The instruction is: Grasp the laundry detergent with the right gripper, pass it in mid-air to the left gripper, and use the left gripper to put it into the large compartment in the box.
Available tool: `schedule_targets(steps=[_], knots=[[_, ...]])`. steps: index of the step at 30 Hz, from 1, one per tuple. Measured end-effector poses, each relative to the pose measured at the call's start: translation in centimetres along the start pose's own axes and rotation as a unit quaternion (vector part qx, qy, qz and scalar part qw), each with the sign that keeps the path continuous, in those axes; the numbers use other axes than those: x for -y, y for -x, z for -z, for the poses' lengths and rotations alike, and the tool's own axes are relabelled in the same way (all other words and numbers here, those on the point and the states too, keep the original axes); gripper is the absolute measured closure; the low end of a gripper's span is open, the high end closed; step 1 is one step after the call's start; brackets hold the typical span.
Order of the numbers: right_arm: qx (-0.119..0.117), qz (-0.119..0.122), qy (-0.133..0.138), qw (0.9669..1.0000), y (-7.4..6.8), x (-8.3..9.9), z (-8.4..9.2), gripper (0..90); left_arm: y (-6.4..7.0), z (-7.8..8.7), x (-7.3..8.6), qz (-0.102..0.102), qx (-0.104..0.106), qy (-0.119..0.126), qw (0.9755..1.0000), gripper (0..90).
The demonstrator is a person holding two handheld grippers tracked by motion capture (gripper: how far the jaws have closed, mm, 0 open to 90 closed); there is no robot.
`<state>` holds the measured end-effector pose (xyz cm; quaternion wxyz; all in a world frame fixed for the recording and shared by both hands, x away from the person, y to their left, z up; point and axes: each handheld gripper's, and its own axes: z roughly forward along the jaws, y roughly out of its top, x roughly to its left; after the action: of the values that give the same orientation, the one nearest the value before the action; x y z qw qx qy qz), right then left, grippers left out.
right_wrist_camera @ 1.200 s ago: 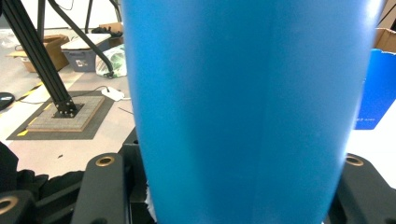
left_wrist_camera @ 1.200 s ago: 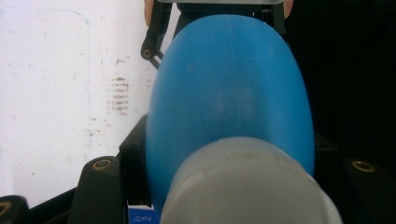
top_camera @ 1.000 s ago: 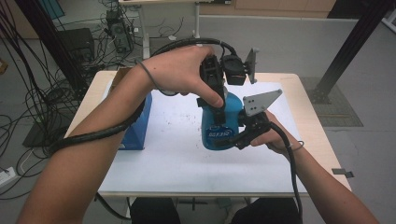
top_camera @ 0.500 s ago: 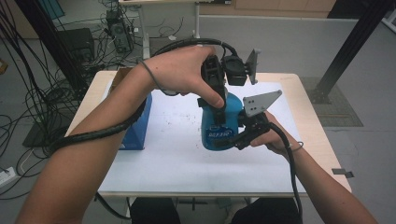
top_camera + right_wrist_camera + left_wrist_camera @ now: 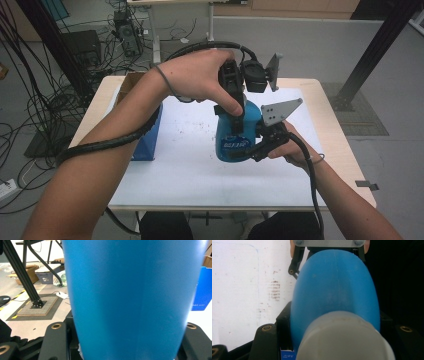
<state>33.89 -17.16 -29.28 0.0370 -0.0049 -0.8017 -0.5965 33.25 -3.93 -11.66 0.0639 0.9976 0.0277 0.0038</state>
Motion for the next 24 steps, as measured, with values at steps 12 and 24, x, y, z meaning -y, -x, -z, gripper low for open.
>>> schedule_targets(steps=[12, 24], knots=[[0.006, -0.002, 0.018, 0.9998, -0.10, -0.15, 0.30, 33.4, 0.27, 0.13, -0.12, -0.003, -0.008, -0.005, 1.0000, 38.1], [0.006, -0.016, 0.004, 0.9998, -0.10, 0.03, 0.32, 14.3, 0.04, 0.00, 0.32, 0.005, -0.008, -0.007, 0.9999, 38.1]])
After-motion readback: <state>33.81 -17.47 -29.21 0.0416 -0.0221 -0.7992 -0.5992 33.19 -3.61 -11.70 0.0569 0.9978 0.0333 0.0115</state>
